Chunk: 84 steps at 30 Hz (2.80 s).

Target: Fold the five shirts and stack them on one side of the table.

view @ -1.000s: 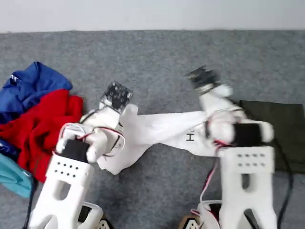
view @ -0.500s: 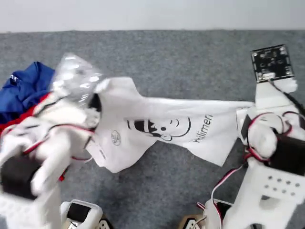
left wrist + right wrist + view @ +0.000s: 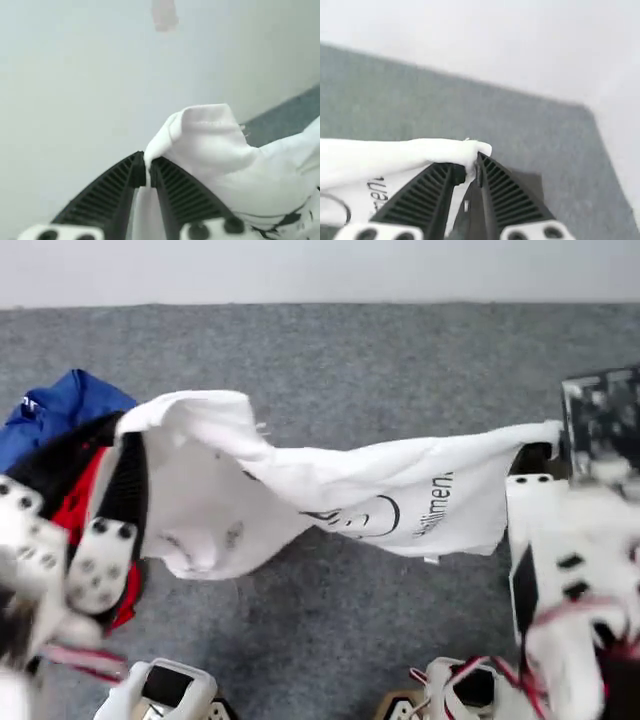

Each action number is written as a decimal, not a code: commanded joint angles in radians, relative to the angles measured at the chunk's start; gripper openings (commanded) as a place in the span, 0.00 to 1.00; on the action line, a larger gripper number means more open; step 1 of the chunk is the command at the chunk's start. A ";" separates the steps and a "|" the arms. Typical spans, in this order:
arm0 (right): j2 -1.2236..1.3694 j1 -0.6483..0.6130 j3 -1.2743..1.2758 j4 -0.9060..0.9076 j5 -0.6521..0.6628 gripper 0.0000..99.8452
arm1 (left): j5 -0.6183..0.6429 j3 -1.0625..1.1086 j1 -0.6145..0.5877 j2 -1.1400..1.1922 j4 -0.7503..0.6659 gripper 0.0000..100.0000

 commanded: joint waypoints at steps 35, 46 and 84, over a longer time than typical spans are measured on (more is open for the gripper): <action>0.007 -0.016 0.008 0.039 -0.084 0.01 | 0.069 -0.355 0.011 0.218 -0.006 0.02; -0.044 -0.015 0.008 0.042 -0.083 0.01 | 0.069 -0.357 0.006 0.164 -0.006 0.02; 0.713 -0.018 0.011 -0.254 -0.121 0.01 | 0.063 0.605 -0.164 0.446 -0.844 0.02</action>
